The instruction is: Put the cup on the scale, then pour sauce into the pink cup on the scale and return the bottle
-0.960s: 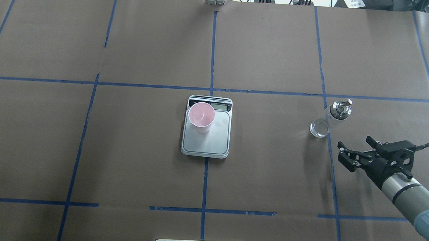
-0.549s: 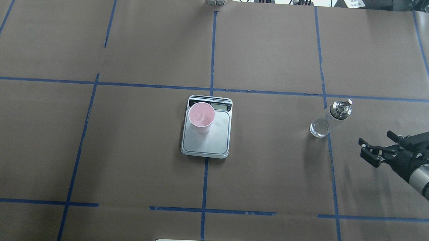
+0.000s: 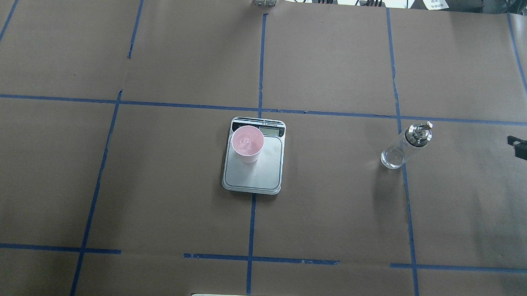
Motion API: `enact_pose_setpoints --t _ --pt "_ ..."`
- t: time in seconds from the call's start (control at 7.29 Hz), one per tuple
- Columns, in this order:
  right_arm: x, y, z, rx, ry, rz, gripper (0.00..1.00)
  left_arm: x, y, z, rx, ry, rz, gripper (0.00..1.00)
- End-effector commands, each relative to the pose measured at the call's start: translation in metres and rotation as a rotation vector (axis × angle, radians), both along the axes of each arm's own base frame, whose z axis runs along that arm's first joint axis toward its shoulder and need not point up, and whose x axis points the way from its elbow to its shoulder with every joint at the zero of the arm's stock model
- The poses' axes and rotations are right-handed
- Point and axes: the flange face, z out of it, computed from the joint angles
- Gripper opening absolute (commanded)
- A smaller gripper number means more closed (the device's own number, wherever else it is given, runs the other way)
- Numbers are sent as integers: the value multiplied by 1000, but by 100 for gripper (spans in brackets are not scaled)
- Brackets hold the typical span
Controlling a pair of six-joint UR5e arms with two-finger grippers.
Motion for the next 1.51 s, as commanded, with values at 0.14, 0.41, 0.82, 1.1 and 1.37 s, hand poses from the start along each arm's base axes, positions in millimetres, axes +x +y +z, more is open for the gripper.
enact_pose_setpoints --t 0.14,0.41,0.82,1.1,1.37 --pt "141 -56 -19 -83 -8 -119 100 0 0 0 0 -1 0 100" --pt "179 -81 -35 -153 -24 -174 100 0 -1 -1 3 -1 0 100" --pt "169 -85 -6 -423 -7 -180 100 0 -1 -2 5 -3 0 100" --pt "151 -66 -2 -527 -12 -243 100 0 -1 0 3 -4 0 100" --pt "154 1 58 -646 -6 -250 100 0 0 4 -6 -5 0 100"
